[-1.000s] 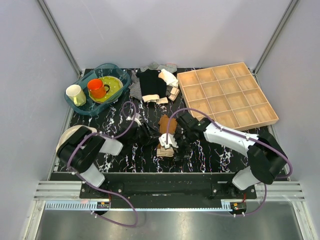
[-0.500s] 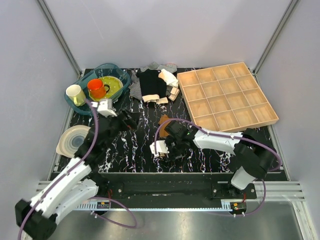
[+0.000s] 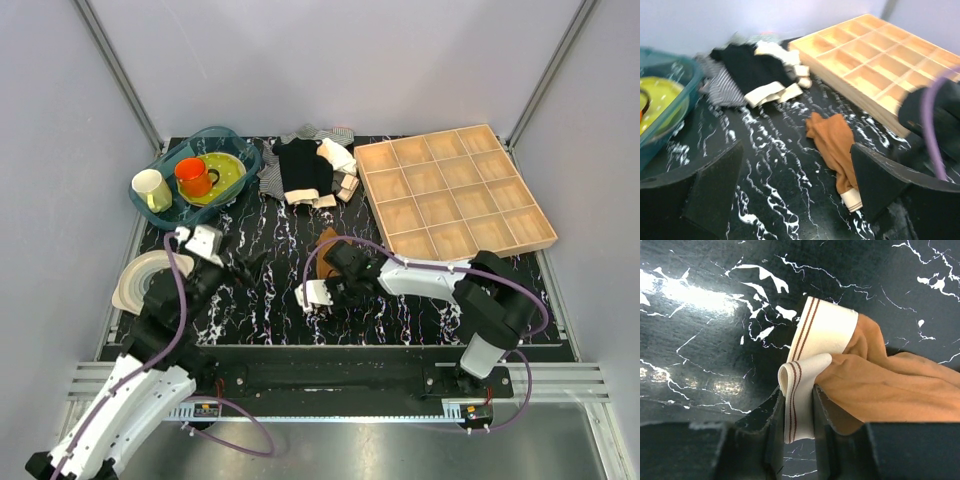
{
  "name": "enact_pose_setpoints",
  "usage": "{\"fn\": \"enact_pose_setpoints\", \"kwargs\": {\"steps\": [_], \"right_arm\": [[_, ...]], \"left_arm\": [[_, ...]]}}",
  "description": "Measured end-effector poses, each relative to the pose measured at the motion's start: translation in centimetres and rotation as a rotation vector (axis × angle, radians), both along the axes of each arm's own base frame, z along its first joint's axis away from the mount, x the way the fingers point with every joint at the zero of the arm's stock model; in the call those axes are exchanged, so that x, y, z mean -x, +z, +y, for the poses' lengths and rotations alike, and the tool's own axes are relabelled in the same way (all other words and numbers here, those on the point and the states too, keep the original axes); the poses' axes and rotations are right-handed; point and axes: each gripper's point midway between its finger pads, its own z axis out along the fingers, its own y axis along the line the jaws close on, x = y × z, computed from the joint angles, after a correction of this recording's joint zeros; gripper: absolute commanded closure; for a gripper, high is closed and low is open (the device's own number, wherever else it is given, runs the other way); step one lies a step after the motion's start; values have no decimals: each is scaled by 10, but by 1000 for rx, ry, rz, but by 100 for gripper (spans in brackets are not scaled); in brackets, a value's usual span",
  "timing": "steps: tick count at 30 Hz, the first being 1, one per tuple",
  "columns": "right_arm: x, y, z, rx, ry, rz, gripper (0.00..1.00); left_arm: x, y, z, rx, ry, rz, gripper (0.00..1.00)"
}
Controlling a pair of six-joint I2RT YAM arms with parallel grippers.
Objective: Roll the underwear
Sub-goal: Roll the underwear to the center of the board.
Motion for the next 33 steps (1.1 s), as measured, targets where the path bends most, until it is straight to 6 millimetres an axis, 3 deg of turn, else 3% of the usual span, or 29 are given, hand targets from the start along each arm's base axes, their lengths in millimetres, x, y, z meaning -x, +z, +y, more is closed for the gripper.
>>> {"fn": "enact_pose_setpoints", "kwargs": {"steps": [3,10,16,21,24,28,30,33], "right_arm": [[1,2,-3,7,0,62,74],[-1,9,-36,107,-18,319,75],[8,16,-44,194,25,529,75],[8,13,-55,237,6,675,75],[6,9,-59,247,-9,729,75],[6,7,-61,253,-17,765,75],[5,7,-61,255,-18,771,75],[5,8,-61,256,-18,776,75]], "left_arm": [[20,4,-15,-24,-149,-113,11],[59,26,-59,-35,-475,-297,16],[99,4,-107,-89,-758,-278,16],[142,-37,-153,-239,-956,-258,14],[151,-94,-182,-442,-1019,-205,14],[134,-166,-190,-704,-1004,-140,11],[123,-183,-193,-773,-975,-150,11],[105,-192,-198,-811,-932,-182,11]]}}
